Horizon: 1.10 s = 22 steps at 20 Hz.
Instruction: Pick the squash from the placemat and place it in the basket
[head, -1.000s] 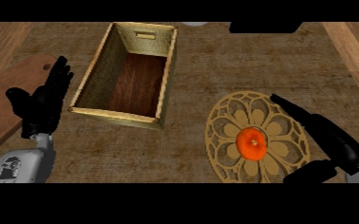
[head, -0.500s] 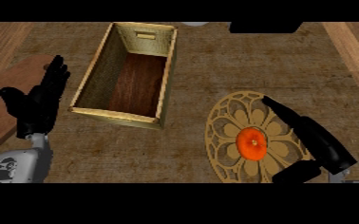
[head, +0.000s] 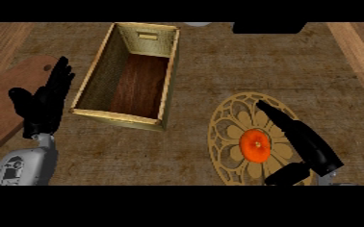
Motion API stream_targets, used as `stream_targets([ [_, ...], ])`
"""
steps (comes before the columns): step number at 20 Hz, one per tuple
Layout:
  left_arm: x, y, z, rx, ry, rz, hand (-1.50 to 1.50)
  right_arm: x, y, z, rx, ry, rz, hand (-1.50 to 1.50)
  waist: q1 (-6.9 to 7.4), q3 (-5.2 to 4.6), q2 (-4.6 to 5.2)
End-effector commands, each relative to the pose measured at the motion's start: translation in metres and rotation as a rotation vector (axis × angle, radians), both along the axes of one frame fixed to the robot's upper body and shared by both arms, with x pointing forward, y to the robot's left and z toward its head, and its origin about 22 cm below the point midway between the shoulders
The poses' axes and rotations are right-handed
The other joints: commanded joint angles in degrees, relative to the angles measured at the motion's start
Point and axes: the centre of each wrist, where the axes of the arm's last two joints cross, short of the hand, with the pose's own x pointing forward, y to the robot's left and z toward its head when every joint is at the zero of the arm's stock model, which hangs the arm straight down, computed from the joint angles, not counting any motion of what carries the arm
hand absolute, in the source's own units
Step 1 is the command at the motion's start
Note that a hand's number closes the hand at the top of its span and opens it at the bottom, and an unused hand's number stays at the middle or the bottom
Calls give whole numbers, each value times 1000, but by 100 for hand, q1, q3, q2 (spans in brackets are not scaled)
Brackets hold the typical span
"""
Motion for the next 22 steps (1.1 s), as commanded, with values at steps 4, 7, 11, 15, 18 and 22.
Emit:
stream_targets([
  [4,-4,9,22,-1,-3,14,0,-9,15,4,-83,4,-30,-150,3,1,-6],
  [7,7,-24,-8,-10,6,3,0,-4,1,-20,-86,5,-21,-150,-11,1,2],
  [11,6,6,16,11,-8,0,0,14,4,-11,-75,17,-13,-150,3,1,-1],
  [15,1,1,-5,-6,-14,6,0,7,9,-27,-72,17,3,-150,-2,0,1],
  [18,-14,0,13,-7,-4,10,0,10,15,-33,-107,18,-3,-150,7,1,-2],
  [22,5,-2,23,3,-12,6,0,6,3,-29,-113,42,-3,-150,-5,1,-3],
])
